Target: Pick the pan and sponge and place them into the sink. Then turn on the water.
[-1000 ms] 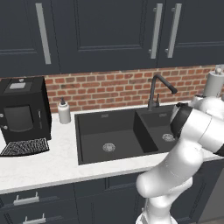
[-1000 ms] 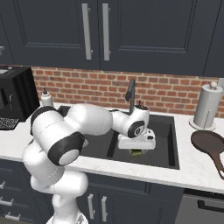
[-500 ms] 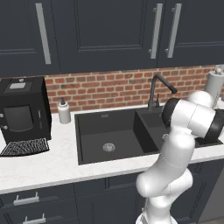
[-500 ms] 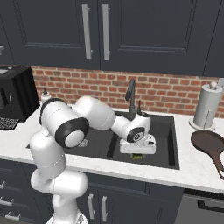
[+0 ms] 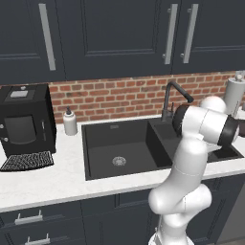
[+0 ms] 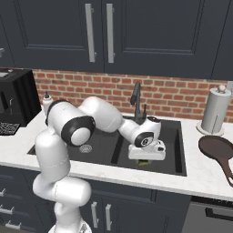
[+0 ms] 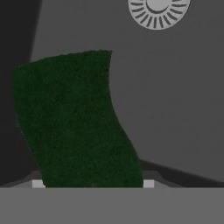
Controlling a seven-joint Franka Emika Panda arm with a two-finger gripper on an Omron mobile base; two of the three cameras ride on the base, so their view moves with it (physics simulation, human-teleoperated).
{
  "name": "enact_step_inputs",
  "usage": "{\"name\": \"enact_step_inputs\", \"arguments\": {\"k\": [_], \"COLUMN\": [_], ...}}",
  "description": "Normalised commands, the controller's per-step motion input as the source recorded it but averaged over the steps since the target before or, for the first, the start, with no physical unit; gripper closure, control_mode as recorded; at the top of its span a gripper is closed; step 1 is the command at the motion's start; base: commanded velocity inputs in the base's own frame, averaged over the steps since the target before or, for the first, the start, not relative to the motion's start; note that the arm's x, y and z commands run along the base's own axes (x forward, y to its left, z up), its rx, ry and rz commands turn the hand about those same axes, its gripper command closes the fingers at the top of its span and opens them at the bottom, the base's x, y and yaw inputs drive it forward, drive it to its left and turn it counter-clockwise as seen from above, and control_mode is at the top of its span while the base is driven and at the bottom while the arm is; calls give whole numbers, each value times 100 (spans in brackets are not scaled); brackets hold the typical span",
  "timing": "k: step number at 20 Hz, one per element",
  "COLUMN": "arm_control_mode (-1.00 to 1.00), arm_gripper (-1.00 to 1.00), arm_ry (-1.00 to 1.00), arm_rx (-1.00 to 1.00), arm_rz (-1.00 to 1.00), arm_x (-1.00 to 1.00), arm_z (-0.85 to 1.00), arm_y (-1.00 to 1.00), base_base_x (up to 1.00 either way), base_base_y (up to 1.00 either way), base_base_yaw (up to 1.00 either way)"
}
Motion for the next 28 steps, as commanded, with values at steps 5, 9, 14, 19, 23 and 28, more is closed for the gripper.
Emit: {"name": "enact_step_inputs", "arguments": {"k": [5,9,14,19,23,28], "arm_control_mode": [-100,-100,-100,-100,-100,-100], "arm_gripper": [100,100,100,100,100,100], "arm_ry": [0,0,0,0,0,0], "arm_rx": [0,1,0,1,0,0], "arm_rz": [0,0,0,0,0,0], "arm_x": [19,23,27,21,13,14], "arm_z": [-16,-8,-13,-19,-28,-31], "arm_y": [0,0,0,0,0,0], "base_base_x": [0,0,0,0,0,0], "base_base_y": [0,0,0,0,0,0], "base_base_yaw": [0,0,0,0,0,0]}}
